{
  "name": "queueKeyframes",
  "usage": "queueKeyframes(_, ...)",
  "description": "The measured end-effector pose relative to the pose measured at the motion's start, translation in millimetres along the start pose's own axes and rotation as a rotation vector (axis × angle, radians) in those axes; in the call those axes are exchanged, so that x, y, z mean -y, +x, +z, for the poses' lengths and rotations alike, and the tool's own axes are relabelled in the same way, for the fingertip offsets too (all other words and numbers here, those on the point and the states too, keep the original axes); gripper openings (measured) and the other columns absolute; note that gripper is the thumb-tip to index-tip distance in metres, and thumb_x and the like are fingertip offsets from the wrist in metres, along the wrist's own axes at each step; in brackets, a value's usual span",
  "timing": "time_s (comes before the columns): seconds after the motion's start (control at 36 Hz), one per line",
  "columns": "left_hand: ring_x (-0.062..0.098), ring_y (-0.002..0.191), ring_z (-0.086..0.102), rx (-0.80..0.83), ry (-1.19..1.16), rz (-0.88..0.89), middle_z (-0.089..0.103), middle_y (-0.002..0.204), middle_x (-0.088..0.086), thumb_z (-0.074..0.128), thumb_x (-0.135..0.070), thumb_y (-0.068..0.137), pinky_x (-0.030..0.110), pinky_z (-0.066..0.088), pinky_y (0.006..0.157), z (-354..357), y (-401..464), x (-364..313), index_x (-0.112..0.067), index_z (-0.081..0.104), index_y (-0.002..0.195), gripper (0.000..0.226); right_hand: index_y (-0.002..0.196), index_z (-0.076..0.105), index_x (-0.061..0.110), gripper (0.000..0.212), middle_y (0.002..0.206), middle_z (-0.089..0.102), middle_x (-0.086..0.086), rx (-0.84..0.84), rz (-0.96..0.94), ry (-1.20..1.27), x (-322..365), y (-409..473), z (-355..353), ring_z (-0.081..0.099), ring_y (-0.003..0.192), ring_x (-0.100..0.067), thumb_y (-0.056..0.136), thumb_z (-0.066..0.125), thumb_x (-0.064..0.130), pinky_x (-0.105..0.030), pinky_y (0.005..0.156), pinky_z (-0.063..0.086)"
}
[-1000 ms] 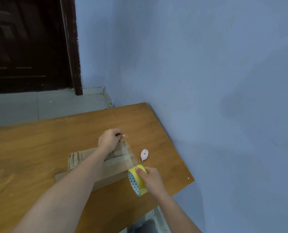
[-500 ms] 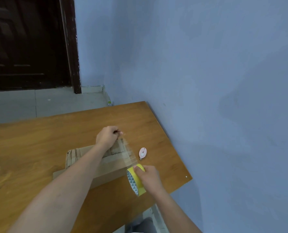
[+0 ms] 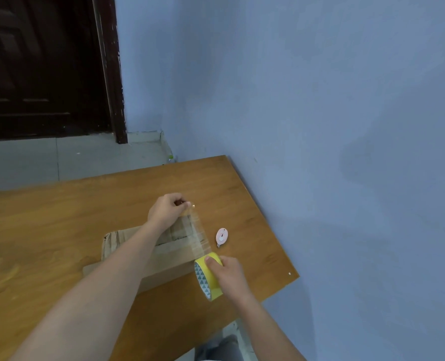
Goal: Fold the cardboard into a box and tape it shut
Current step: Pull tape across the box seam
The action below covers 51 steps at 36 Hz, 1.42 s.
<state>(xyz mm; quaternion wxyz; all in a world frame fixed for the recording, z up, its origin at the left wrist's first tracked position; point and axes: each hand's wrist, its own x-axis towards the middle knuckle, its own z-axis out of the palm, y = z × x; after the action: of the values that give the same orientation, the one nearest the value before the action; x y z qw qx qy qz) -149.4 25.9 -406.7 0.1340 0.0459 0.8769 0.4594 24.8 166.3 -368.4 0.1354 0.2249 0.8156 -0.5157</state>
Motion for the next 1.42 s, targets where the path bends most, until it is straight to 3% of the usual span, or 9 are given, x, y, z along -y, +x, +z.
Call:
queueKeyframes(0.08, 0.012, 0.063, 0.049, -0.002, 0.045, 0.015, 0.057, 0.075, -0.009, 0.059, -0.038, 0.090, 0.027, 0.032, 0.052, 0.6, -0.8, -1.5, -0.031, 0.058, 0.074, 0.018, 0.061, 0.045, 0.017, 0.037, 0.060, 0.044, -0.002, 0.017, 0.002, 0.017, -1.1, 1.3, 0.5, 0.041, 0.053, -0.015, 0.094, 0.053, 0.029, -0.023, 0.050, 0.032)
queueKeyframes(0.19, 0.009, 0.060, 0.048, -0.017, 0.115, 0.017, 0.058, 0.077, -0.009, 0.056, -0.039, 0.091, 0.026, 0.030, 0.048, 1.6, -1.3, -2.6, -0.029, 0.058, 0.079, 0.016, 0.060, 0.049, 0.020, 0.037, 0.057, 0.048, 0.004, 0.030, 0.009, 0.012, -3.1, 2.6, 1.0, 0.042, 0.045, -0.006, 0.095, 0.053, 0.030, -0.012, 0.043, 0.034)
queueKeyframes(0.31, 0.010, 0.055, 0.046, -0.026, 0.161, 0.016, 0.060, 0.080, -0.006, 0.055, -0.039, 0.092, 0.025, 0.029, 0.047, 2.8, -1.2, -2.4, -0.028, 0.058, 0.081, 0.016, 0.057, 0.047, 0.021, 0.039, 0.055, 0.046, 0.005, 0.021, 0.025, 0.016, -4.3, 4.4, 2.8, 0.041, 0.045, -0.007, 0.094, 0.053, 0.031, -0.013, 0.042, 0.033)
queueKeyframes(0.53, 0.016, 0.069, 0.051, -0.033, 0.175, 0.021, 0.061, 0.088, -0.005, 0.055, -0.040, 0.092, 0.026, 0.030, 0.050, 3.9, 1.2, -1.5, -0.027, 0.059, 0.086, 0.015, 0.060, 0.050, 0.021, 0.037, 0.057, 0.052, 0.007, 0.019, 0.037, 0.032, -5.4, 4.0, 5.9, 0.048, 0.045, -0.002, 0.095, 0.052, 0.033, -0.011, 0.043, 0.037)
queueKeyframes(0.67, 0.018, 0.078, 0.053, -0.037, 0.161, 0.029, 0.060, 0.090, -0.006, 0.054, -0.040, 0.092, 0.025, 0.030, 0.051, 4.8, 1.6, -1.6, -0.028, 0.060, 0.088, 0.014, 0.064, 0.052, 0.019, 0.035, 0.063, 0.054, 0.000, 0.010, 0.042, 0.027, -5.7, 4.0, 5.7, 0.050, 0.054, -0.013, 0.095, 0.052, 0.035, -0.020, 0.051, 0.041)
queueKeyframes(0.89, 0.016, 0.073, 0.051, -0.058, 0.179, 0.034, 0.061, 0.090, -0.008, 0.053, -0.042, 0.092, 0.025, 0.029, 0.050, 6.8, 0.3, -1.5, -0.029, 0.063, 0.090, 0.017, 0.072, 0.057, 0.015, 0.031, 0.067, 0.057, -0.003, 0.010, 0.061, 0.030, -9.9, 4.1, 7.5, 0.051, 0.055, -0.013, 0.095, 0.052, 0.035, -0.018, 0.049, 0.041)
queueKeyframes(1.0, 0.015, 0.069, 0.050, -0.066, 0.201, 0.033, 0.060, 0.087, -0.009, 0.053, -0.043, 0.092, 0.024, 0.027, 0.049, 8.4, -1.1, -2.0, -0.034, 0.057, 0.083, 0.014, 0.080, 0.063, 0.013, 0.029, 0.072, 0.059, -0.006, 0.012, 0.073, 0.026, -11.3, 4.8, 9.3, 0.053, 0.062, -0.018, 0.094, 0.053, 0.036, -0.024, 0.055, 0.043)
queueKeyframes(1.42, 0.017, 0.076, 0.055, -0.022, 0.185, -0.024, 0.063, 0.084, -0.006, 0.057, -0.044, 0.090, 0.026, 0.037, 0.053, 8.2, 5.0, 0.8, -0.030, 0.062, 0.082, 0.017, 0.073, 0.059, 0.015, 0.029, 0.067, 0.058, -0.003, 0.046, 0.080, 0.046, -13.5, 10.3, 6.6, 0.052, 0.060, -0.019, 0.094, 0.053, 0.034, -0.026, 0.055, 0.043)
